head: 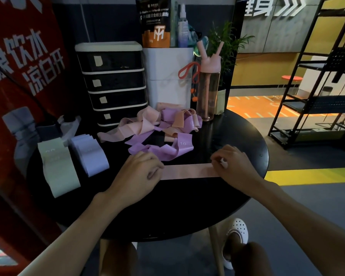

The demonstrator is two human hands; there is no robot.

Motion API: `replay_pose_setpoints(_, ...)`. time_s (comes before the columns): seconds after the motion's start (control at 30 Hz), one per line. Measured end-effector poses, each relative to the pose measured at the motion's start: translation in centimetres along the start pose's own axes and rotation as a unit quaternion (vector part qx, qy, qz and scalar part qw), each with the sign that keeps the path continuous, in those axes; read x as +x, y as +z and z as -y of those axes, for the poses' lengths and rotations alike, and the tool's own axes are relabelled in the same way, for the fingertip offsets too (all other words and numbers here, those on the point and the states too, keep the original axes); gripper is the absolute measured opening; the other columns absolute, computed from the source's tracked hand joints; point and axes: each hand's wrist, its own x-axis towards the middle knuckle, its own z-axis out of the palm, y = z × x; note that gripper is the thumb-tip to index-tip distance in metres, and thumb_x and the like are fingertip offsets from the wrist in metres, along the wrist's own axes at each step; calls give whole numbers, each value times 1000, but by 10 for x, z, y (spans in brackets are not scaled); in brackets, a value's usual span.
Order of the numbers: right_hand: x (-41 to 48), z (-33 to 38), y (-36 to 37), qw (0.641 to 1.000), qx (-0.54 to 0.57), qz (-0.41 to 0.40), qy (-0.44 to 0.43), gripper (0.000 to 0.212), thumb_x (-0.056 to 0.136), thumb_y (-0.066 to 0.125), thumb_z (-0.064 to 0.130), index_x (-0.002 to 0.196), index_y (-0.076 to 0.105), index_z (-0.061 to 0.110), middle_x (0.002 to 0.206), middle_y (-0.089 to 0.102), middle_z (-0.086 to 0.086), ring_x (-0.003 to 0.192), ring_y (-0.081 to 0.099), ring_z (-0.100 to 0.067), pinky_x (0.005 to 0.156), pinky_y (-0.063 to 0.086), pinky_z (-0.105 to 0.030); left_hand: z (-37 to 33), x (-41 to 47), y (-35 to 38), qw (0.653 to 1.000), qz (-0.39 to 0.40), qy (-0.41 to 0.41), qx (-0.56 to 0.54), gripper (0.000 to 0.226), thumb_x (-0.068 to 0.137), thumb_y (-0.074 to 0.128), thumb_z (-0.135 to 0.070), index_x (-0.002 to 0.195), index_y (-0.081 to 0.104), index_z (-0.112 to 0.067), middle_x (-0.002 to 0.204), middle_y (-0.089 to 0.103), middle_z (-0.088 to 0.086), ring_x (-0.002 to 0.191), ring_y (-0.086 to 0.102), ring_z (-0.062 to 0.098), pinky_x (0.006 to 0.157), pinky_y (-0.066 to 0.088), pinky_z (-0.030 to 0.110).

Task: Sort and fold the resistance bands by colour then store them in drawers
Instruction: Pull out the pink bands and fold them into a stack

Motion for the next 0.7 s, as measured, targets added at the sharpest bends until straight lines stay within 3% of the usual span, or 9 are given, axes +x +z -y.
replay_pose_setpoints(0.13, 9, 1, 4, 1000, 17, 2, 5, 11, 94, 58, 32, 98, 68, 29, 97, 56, 9, 95, 52, -15, 85, 41, -37, -9, 48, -12, 999, -20, 8, -23, 13, 92, 63, -19, 95, 73, -26, 89, 59, -24, 89, 52, 3, 76, 41, 26)
replay_pose_setpoints(0.27, 9, -4, 15, 999, -9, 28, 13, 14, 94, 55, 37, 103, 64, 31, 101, 51, 10, 101, 49, -13, 85, 29, -32, -6, 107, -5, 999, 20, -29, -12, 8, 92, 62, -28, 85, 67, -29, 86, 63, -12, 89, 62, 16, 76, 52, 39)
replay_pose_setpoints(0.37, 10, -6, 16, 999, 1, 28, 19, 13, 93, 55, 39, 102, 62, 33, 102, 51, 11, 102, 49, -12, 88, 32, -33, 1, 144, 10, 997, 47, -66, 3, 12, 93, 64, -34, 97, 70, -24, 84, 63, -12, 83, 61, 12, 71, 51, 32)
replay_pose_setpoints(0.57, 11, -5, 18, 999, 4, 23, 26, 17, 92, 54, 40, 106, 59, 33, 102, 50, 13, 101, 51, -11, 90, 33, -32, 27, 190, 50, 989, 75, -116, 48, 16, 88, 68, -39, 81, 64, -25, 80, 67, -4, 79, 62, 19, 62, 45, 31)
replay_pose_setpoints(0.7, 13, -7, 18, 999, 3, 36, 25, 19, 92, 52, 43, 110, 55, 35, 104, 49, 13, 103, 49, -10, 93, 33, -31, 35, 204, 61, 985, 76, -139, 71, 19, 86, 69, -41, 84, 65, -23, 84, 66, -2, 81, 61, 21, 65, 44, 32)
